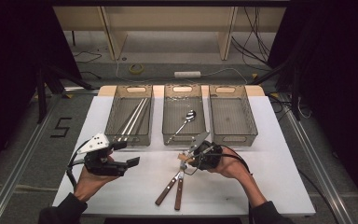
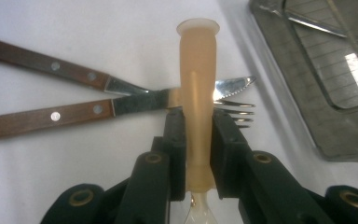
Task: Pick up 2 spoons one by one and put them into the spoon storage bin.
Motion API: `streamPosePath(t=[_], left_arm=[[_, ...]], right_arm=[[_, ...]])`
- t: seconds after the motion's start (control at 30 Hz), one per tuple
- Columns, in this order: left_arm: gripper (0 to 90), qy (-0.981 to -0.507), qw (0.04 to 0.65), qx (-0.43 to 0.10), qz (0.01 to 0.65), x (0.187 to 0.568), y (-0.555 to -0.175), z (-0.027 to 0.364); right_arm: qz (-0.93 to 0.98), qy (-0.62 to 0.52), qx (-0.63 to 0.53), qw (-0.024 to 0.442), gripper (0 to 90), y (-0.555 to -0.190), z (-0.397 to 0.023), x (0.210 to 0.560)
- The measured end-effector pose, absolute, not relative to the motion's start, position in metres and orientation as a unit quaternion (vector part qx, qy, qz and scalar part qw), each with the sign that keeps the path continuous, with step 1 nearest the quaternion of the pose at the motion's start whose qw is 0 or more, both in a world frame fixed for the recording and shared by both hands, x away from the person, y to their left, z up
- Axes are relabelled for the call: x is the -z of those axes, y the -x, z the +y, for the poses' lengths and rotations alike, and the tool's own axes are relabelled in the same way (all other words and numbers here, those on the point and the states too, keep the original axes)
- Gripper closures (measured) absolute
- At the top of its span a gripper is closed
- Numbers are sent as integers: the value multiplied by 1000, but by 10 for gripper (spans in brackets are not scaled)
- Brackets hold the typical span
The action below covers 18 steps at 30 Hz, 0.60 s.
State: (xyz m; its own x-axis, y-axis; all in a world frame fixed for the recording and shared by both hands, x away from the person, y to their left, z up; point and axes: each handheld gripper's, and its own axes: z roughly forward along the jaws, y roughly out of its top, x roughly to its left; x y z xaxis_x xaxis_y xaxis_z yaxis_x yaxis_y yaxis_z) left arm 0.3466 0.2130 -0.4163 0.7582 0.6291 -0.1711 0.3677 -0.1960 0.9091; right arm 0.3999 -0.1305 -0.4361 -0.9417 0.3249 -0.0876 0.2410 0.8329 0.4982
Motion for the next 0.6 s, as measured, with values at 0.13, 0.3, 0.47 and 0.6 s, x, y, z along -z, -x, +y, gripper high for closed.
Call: streamPosePath(t=[0.13, 0.3, 0.47, 0.6], left_arm=[[161, -761, 545, -123, 329, 416, -347, 214], [161, -757, 548, -125, 333, 416, -347, 217], [160, -754, 550, -127, 337, 416, -348, 218], [161, -753, 551, -129, 336, 416, -347, 218]], right_arm=[[947, -160, -265, 87, 783, -402, -133, 430], [940, -176, -278, 92, 783, -405, -137, 425], [936, -185, -284, 96, 783, -408, -139, 422], [933, -189, -288, 102, 783, -412, -138, 417]])
